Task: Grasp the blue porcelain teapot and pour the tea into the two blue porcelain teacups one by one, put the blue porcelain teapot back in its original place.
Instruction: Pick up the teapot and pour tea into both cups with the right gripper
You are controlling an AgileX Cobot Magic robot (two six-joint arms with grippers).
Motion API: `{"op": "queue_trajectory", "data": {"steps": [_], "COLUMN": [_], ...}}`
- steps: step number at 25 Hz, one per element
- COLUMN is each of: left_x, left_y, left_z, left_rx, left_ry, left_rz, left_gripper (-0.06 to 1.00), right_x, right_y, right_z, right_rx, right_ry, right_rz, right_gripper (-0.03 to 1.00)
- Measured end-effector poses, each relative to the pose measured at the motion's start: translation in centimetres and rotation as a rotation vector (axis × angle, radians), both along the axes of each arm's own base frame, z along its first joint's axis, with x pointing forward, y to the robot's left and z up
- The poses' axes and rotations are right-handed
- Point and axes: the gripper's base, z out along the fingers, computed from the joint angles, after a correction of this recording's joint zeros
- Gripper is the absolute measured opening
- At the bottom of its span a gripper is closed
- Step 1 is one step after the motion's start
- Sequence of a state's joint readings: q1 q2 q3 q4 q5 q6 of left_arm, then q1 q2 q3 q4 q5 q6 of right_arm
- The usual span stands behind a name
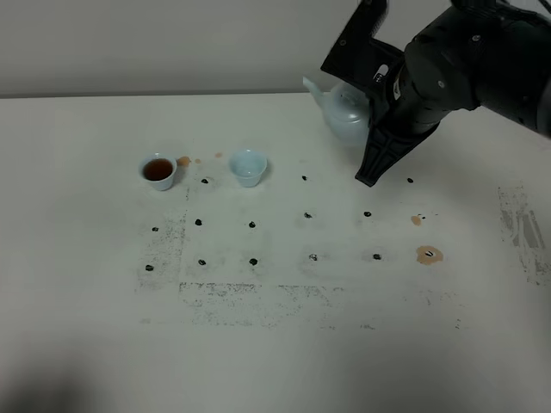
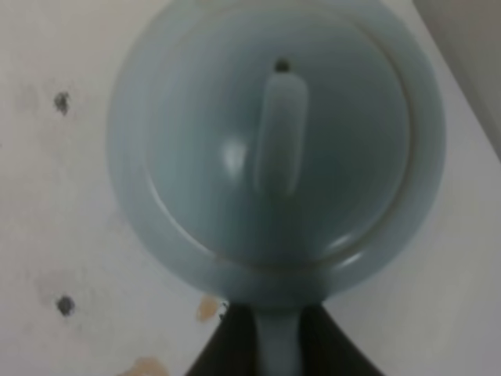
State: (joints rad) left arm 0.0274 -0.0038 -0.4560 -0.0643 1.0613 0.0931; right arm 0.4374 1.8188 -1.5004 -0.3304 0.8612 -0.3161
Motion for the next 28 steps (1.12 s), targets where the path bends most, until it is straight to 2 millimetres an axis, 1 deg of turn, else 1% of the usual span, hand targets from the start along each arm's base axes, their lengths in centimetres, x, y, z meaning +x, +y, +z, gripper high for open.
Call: {"op": "queue_trajectory", "data": {"steps": [3,9,15,18,23,28], "left_x": [0.0,0.0,0.0,0.0,0.0,0.0], "left_y": [0.0,0.0,0.0,0.0,0.0,0.0], "left_z": [0.0,0.0,0.0,0.0,0.0,0.0], "left_rx": [0.0,0.0,0.001,0.001,0.001,0.001], "left_ry": [0.0,0.0,0.0,0.0,0.0,0.0], "left_rz": [0.0,0.0,-0.001,-0.001,-0.001,-0.001], "left_gripper": [0.6,0.6,0.6,0.6,0.6,0.6], "right_x": [1.1,3.9,6.1,6.4,6.2,6.2], "right_y": [0.5,1.9,2.9,3.6,5.2,6.0], "right_z": [-1.2,-2.2,-5.2,-6.1,-6.7,-7.5], "right_rx": [-0.016,-0.034,-0.084,-0.133,-0.189,-0.236], "right_ry": [0.019,-0.001,0.029,0.022,-0.009,-0.014], "right_rz": [0.016,0.062,0.125,0.173,0.241,0.278], "right_gripper": [0.08,0.08,0.08,0.08,0.08,0.08]}}
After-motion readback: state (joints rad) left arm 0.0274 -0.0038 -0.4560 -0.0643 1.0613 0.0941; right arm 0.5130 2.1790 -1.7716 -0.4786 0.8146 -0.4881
